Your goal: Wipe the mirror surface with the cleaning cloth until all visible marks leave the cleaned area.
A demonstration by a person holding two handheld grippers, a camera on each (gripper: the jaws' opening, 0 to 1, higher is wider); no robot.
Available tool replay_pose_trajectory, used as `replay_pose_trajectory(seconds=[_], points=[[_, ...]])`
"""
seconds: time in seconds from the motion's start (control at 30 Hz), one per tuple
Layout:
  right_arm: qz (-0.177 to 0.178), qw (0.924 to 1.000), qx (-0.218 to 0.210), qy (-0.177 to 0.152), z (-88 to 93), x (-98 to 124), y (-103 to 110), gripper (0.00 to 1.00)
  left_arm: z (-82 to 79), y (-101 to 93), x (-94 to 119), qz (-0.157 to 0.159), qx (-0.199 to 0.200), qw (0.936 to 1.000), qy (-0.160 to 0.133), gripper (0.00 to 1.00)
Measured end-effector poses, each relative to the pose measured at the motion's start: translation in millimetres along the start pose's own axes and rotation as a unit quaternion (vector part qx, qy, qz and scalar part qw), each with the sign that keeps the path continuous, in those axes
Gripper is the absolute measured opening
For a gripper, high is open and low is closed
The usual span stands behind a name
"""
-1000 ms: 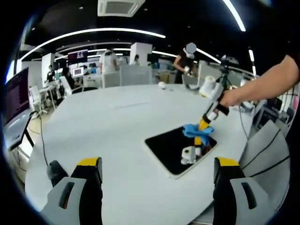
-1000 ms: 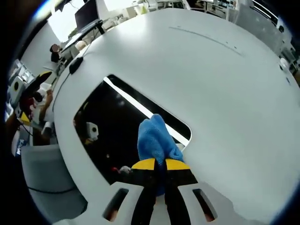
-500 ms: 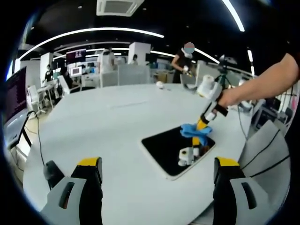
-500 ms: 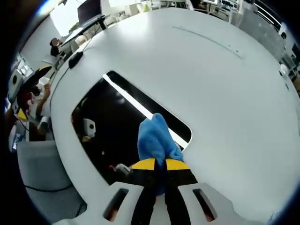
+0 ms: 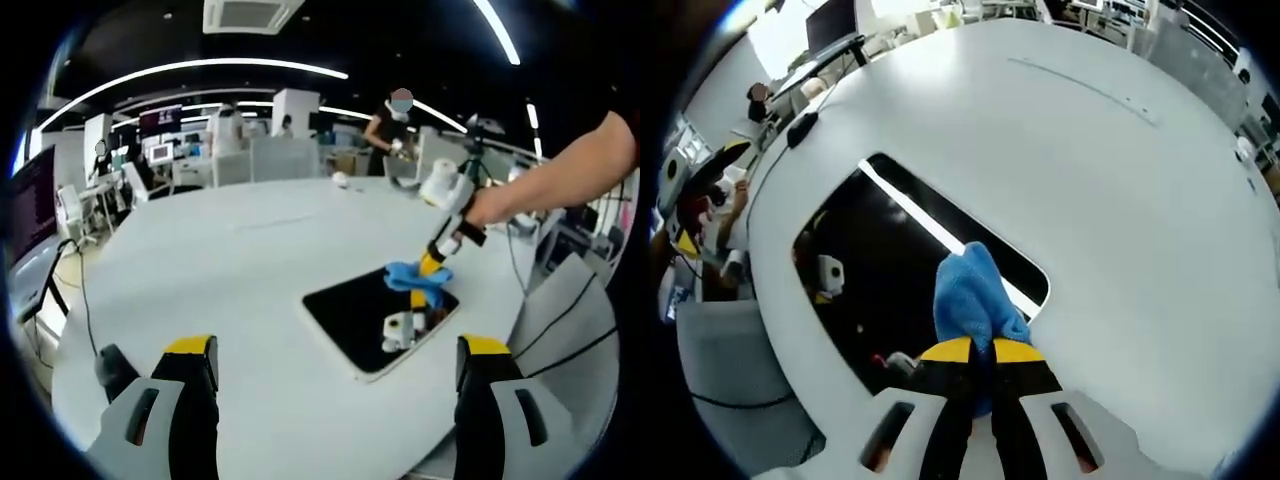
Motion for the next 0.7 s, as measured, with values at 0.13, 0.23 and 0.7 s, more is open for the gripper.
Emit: replay_pose_trajectory(seconds=[0.13,0.23,0.7], points=[[0.003,1.0000,0.006,0.000,-0.2,0.3,1.2,0.00,-3.1,0.1,-1.1,0.001,-0.003,1.0000,-0.001,0.99],[0.003,1.0000,0.005,0.003,-0.8,0.4,1.2,0.00,-4.0,-0.6,-1.8,0.002,-0.004,1.0000,-0.001,0.99],[0.022,0.9989,0.042,0.001,5.6,3.5,13.4,0.01,-0.6,0.7,2.2,-0.004,0.003,1.0000,-0.008,0.99]])
Point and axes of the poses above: the point that each gripper's makers call its tool centre point, and the gripper's own axes: x roughly backward along the fingers, y roughly to its left, z roughly out of its underside, the point moved 8 cm from there along x, roughly backward along the fingers, and after that the axes turned 8 degrees about z, right-handed, at the moved point
